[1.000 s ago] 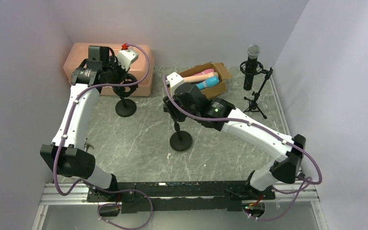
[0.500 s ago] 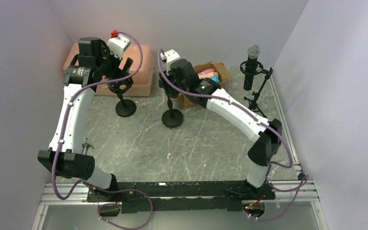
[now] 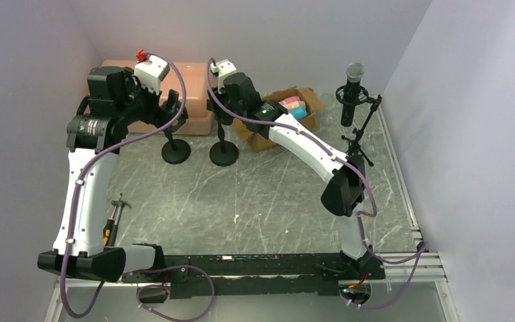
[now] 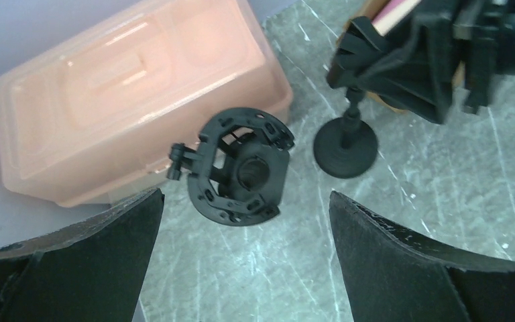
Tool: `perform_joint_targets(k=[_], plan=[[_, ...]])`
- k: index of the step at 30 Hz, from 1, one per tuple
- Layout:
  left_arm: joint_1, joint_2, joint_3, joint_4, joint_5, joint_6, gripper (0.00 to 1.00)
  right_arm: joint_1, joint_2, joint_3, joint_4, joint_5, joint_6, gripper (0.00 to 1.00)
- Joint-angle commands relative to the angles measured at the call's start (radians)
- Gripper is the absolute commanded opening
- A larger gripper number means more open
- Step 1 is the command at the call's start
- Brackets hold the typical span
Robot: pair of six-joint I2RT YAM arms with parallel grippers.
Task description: Attach the microphones to the stand
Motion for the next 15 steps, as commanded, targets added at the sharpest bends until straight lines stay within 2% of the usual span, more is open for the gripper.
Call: perform_joint_targets(k=[1, 4, 5, 8, 9, 14, 15], plan=[[0.003, -0.044, -0.061, -0.007, 0.046, -0.049, 0.99, -0.004, 0.023, 0.089, 0.096, 0.018, 0.008, 0.21], [0.002, -0.075, -0.114, -0.005, 0.071, -0.069, 1.0, -0.007, 0.032, 0.085, 0.089, 0.02, 0.012, 0.25], [0.002, -0.089, -0.137, -0.003, 0.087, -0.075, 0.99, -0.006, 0.026, 0.076, 0.088, 0.014, 0.011, 0.33], [0.002, -0.128, -0.199, 0.014, 0.104, -0.078, 1.0, -0.005, -0.004, 0.047, 0.085, -0.001, 0.011, 0.67], [0.002, -0.134, -0.212, 0.02, 0.097, -0.077, 0.99, -0.007, -0.016, 0.044, 0.076, -0.004, 0.011, 0.76], [0.003, -0.149, -0.219, 0.01, 0.071, -0.064, 1.0, -0.006, -0.102, 0.037, 0.017, -0.043, 0.007, 0.99], [0.003, -0.153, -0.221, 0.011, 0.072, -0.063, 0.99, -0.005, -0.123, 0.031, 0.003, -0.054, 0.006, 1.0]])
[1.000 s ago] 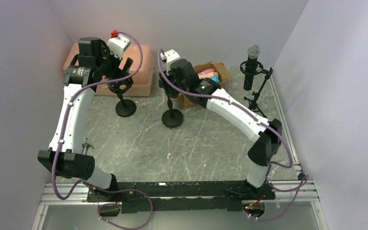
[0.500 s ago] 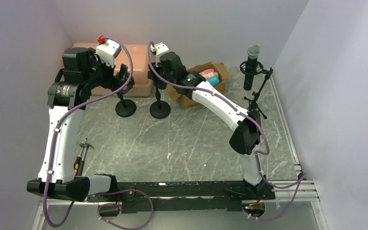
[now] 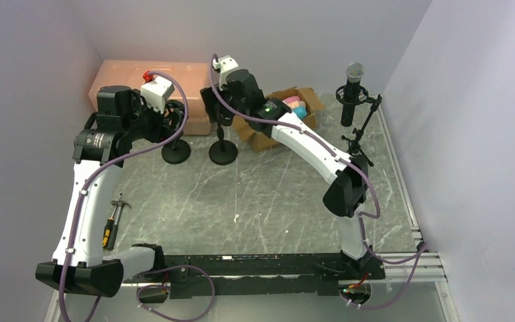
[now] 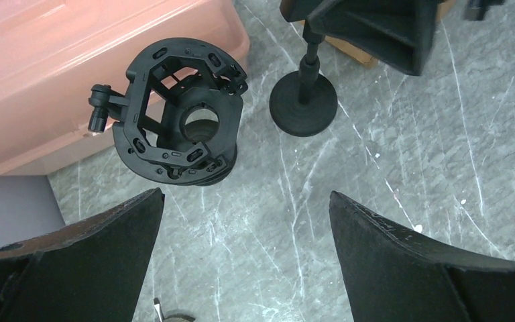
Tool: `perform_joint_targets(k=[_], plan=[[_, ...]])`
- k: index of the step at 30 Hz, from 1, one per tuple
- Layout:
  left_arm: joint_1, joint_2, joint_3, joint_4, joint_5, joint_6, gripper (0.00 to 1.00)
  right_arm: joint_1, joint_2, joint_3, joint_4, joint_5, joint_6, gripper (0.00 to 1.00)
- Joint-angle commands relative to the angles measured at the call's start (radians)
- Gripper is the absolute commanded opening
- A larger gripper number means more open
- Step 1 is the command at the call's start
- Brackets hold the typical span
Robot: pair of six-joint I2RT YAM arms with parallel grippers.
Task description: Attach the microphones to the stand
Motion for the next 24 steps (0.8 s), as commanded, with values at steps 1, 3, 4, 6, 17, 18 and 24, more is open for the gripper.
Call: perform_joint_targets(k=[1, 3, 4, 6, 17, 18, 24], plan=[[0.002, -0.043, 0.006, 0.025, 0.007, -0.012, 0.99, -0.003, -0.162, -0.005, -0.023, -0.05, -0.004, 1.0], [0.003, -0.044, 0.006, 0.029, -0.003, -0.008, 0.99, -0.006, -0.205, -0.021, -0.042, -0.039, -0.009, 1.0], [0.003, -0.043, 0.009, 0.026, -0.009, -0.006, 0.99, -0.012, -0.23, -0.033, -0.049, -0.034, -0.004, 1.0], [0.003, -0.04, 0.017, 0.016, -0.026, 0.002, 0.99, -0.035, -0.286, -0.079, -0.049, -0.038, 0.014, 0.99], [0.003, -0.036, 0.071, -0.027, -0.012, 0.003, 0.99, -0.205, -0.356, -0.345, -0.064, -0.095, 0.078, 0.71], [0.002, -0.038, 0.065, -0.023, -0.017, 0.0, 0.99, -0.208, -0.34, -0.355, -0.058, -0.099, 0.076, 0.68], [0.003, -0.058, 0.038, -0.028, -0.023, 0.012, 0.99, -0.212, -0.211, -0.344, -0.034, -0.125, 0.056, 0.62]])
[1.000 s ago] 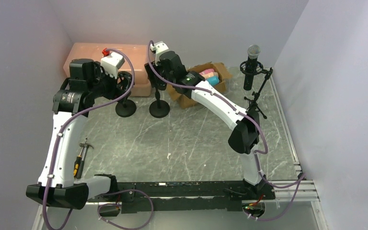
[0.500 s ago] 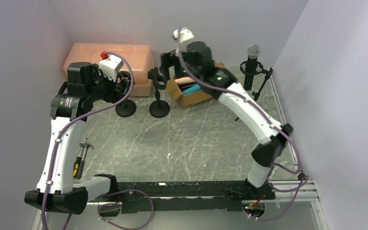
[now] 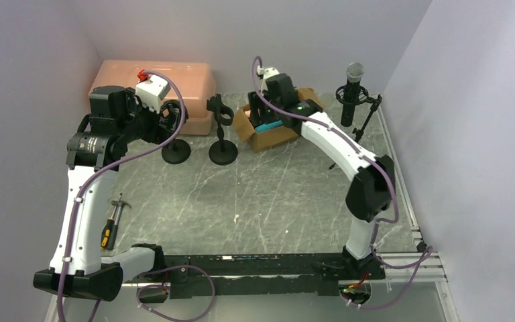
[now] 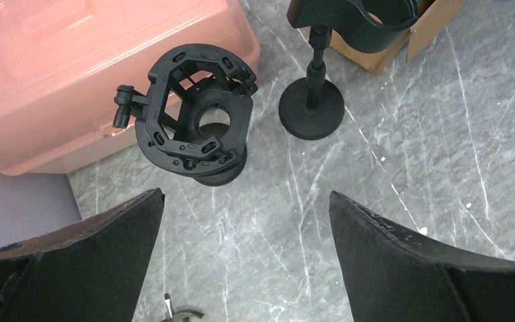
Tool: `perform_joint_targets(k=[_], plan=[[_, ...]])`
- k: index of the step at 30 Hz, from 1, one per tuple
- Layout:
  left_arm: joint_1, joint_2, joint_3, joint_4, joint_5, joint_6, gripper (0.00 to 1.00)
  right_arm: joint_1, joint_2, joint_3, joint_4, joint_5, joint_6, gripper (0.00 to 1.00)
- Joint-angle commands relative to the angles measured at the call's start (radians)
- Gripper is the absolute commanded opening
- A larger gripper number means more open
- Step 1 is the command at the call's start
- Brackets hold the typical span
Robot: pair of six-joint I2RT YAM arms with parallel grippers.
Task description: Attach the microphones to the stand
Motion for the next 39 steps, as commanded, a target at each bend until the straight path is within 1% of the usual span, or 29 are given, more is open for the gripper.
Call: perform_joint_targets(k=[1, 7, 12, 15, 16, 18, 21, 23, 27, 30, 32, 35, 39], plan=[[0.003, -0.031, -0.001, -0.011, 0.005, 0.006, 0.99, 0.001, 0.065, 0.024, 0.02, -0.037, -0.009, 0.61], [0.002, -0.041, -0.01, -0.026, 0.002, 0.017, 0.99, -0.002, 0.156, 0.061, 0.047, -0.045, -0.012, 0.59], [0.003, -0.051, -0.023, -0.026, -0.002, 0.019, 1.0, -0.001, 0.208, 0.04, 0.083, -0.073, 0.005, 0.57], [0.002, -0.049, -0.024, -0.032, 0.001, 0.011, 0.99, -0.002, 0.231, 0.023, 0.104, -0.08, 0.008, 0.53], [0.003, -0.048, -0.025, -0.033, 0.0, 0.01, 1.0, -0.001, 0.234, 0.016, 0.11, -0.088, 0.008, 0.5], [0.003, -0.045, -0.027, -0.036, -0.001, 0.009, 0.99, -0.002, 0.237, 0.002, 0.112, -0.098, 0.003, 0.38], [0.003, -0.045, -0.026, -0.041, 0.004, 0.005, 0.99, -0.002, 0.214, -0.045, 0.109, -0.102, -0.003, 0.15], [0.003, -0.045, -0.024, -0.045, 0.015, 0.002, 1.0, -0.002, 0.171, -0.093, 0.106, -0.086, 0.007, 0.01], [0.003, -0.052, -0.029, -0.054, 0.04, -0.006, 0.99, 0.007, 0.009, -0.259, 0.136, -0.087, 0.034, 0.0], [0.002, -0.055, -0.035, -0.066, 0.065, -0.012, 1.0, 0.051, -0.116, -0.368, 0.122, -0.086, 0.033, 0.0], [0.002, -0.054, -0.038, -0.09, 0.101, -0.009, 0.99, 0.121, -0.173, -0.423, 0.088, -0.056, 0.028, 0.0], [0.002, -0.048, -0.049, -0.135, 0.141, -0.004, 1.0, 0.234, -0.26, -0.524, 0.068, -0.009, 0.064, 0.0], [0.001, -0.097, -0.136, -0.114, 0.169, 0.012, 0.99, 0.398, -0.367, -0.663, 0.084, -0.008, 0.122, 0.0]])
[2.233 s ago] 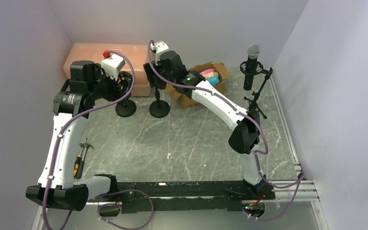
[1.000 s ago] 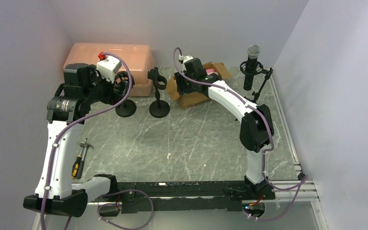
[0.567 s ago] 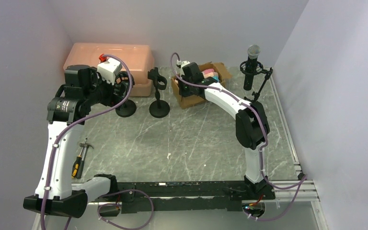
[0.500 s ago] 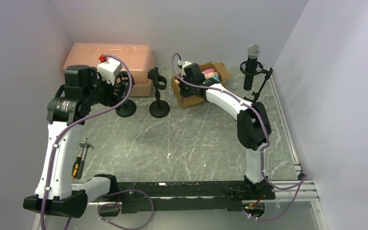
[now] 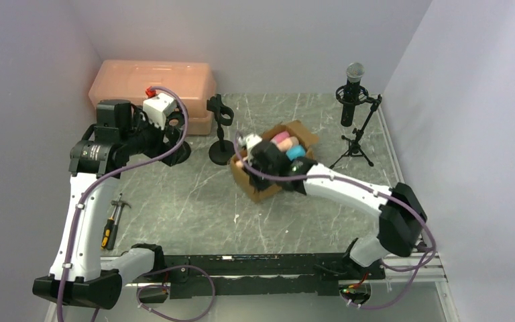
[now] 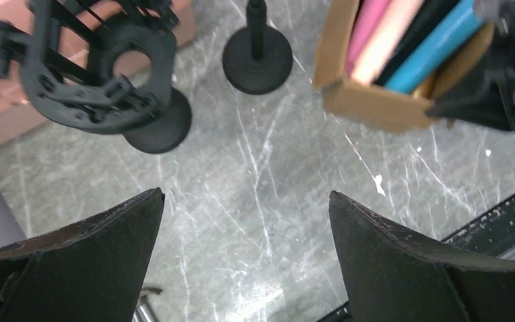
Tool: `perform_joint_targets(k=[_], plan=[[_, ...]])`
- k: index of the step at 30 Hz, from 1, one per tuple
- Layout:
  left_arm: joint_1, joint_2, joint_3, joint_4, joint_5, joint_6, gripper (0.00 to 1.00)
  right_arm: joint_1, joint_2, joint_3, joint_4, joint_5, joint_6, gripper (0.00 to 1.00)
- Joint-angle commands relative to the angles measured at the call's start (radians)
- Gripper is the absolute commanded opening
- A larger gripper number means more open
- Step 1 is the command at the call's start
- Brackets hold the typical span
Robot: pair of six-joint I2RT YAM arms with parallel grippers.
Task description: Attach the microphones to the stand
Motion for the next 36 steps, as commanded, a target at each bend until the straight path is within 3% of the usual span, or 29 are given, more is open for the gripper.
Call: perform_joint_targets(k=[1, 8, 10, 12, 16, 19, 23, 26, 30, 36], plan=[[0.0, -0.069, -0.095, 0.006, 0.07, 0.011, 0.99, 0.168, -0.139, -0.11, 0.012, -0.02, 0.086, 0.0], [-0.008, -0.131, -0.272, 0.087, 0.223, -0.048, 0.99, 0.347, -0.202, -0.156, -0.034, -0.152, 0.028, 0.01], [-0.016, -0.132, -0.347, 0.174, 0.276, -0.096, 0.99, 0.348, -0.225, -0.173, -0.056, -0.144, 0.047, 0.13], [-0.063, -0.12, -0.417, 0.287, 0.305, -0.154, 1.0, 0.348, -0.268, -0.191, -0.066, -0.098, 0.088, 0.41], [-0.179, -0.042, -0.46, 0.354, 0.257, -0.14, 0.99, 0.348, -0.371, -0.187, -0.122, 0.107, 0.247, 0.6], [-0.214, 0.005, -0.477, 0.434, 0.253, -0.154, 0.99, 0.334, -0.444, -0.185, -0.189, 0.255, 0.442, 0.62], [-0.265, 0.086, -0.461, 0.527, 0.264, -0.178, 0.99, 0.291, -0.489, -0.205, -0.284, 0.338, 0.6, 0.62], [-0.321, 0.158, -0.442, 0.571, 0.212, -0.173, 0.99, 0.232, -0.479, -0.24, -0.325, 0.336, 0.651, 0.62], [-0.359, 0.261, -0.41, 0.602, 0.169, -0.176, 0.86, 0.142, -0.491, -0.309, -0.275, 0.272, 0.665, 0.61], [-0.395, 0.359, -0.384, 0.623, 0.165, -0.172, 0.84, 0.059, -0.506, -0.382, -0.16, 0.232, 0.656, 0.58]])
